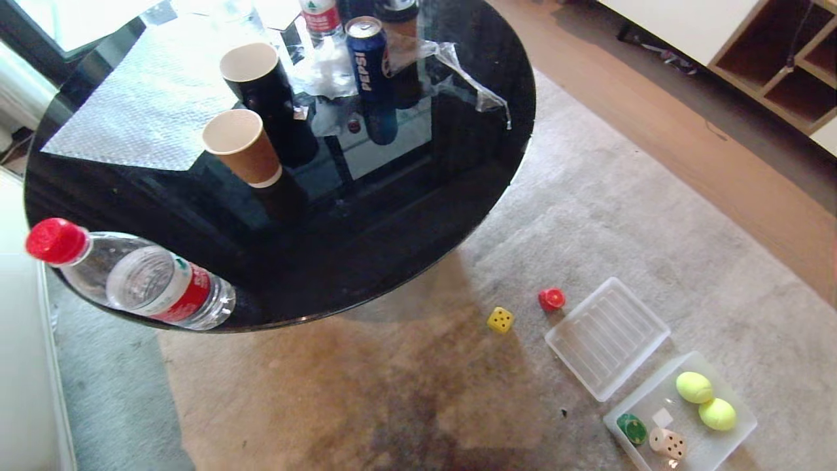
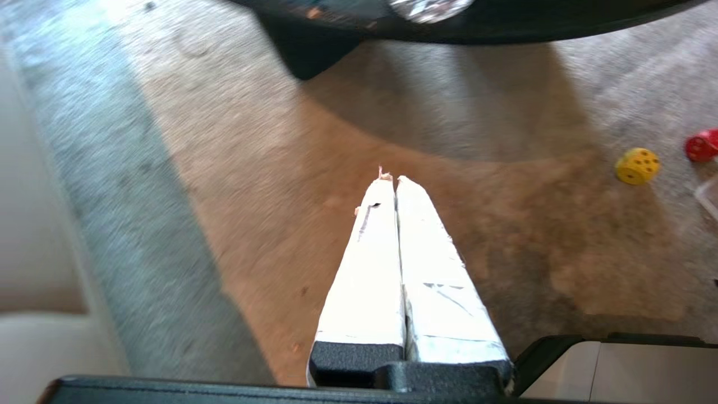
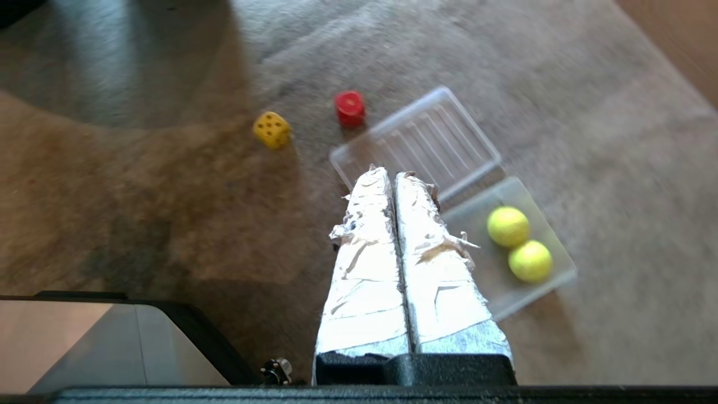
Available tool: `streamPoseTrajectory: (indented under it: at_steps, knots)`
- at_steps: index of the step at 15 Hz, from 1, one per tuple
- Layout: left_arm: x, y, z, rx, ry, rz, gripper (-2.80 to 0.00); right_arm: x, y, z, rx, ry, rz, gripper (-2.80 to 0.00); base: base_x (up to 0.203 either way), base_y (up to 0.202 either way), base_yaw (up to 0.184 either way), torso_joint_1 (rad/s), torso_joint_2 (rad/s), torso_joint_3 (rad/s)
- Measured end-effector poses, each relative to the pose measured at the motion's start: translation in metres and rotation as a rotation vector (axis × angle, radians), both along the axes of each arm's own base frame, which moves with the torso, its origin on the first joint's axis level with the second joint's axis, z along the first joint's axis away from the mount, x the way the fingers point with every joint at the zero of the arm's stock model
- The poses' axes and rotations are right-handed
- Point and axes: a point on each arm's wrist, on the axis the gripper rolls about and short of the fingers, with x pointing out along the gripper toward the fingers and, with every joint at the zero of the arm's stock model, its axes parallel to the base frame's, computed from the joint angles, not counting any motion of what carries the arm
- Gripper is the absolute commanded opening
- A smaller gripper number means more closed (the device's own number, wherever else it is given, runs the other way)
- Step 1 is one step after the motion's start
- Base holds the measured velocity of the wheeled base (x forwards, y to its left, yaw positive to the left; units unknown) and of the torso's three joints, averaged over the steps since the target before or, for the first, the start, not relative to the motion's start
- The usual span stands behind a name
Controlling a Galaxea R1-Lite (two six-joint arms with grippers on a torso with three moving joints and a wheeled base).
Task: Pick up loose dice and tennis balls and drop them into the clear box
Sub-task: Pick up toys out of the box
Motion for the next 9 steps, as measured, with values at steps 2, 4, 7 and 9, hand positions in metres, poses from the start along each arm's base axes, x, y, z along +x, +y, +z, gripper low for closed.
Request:
streamPoseTrajectory:
  at_steps: [2, 4, 7, 9]
  knots:
    - [0.0, 0.0, 0.0, 0.0, 0.0, 0.001, -2.8, 0.0, 0.0, 0.0, 0.0, 0.0, 0.001, -2.8, 0.0, 0.0, 0.0, 0.0, 0.0, 0.0]
    - [0.0, 0.0, 0.0, 0.0, 0.0, 0.0, -2.8, 0.0, 0.0, 0.0, 0.0, 0.0, 0.0, -2.8, 0.0, 0.0, 0.0, 0.0, 0.0, 0.0]
    - [0.0, 0.0, 0.0, 0.0, 0.0, 0.0, -2.8, 0.0, 0.0, 0.0, 0.001, 0.0, 0.0, -2.8, 0.0, 0.0, 0.0, 0.0, 0.0, 0.0]
    - [0.0, 0.0, 0.0001, 0.0, -0.001, 0.0, -2.8, 0.0, 0.0, 0.0, 0.0, 0.0, 0.001, -2.8, 0.0, 0.0, 0.0, 0.0, 0.0, 0.0]
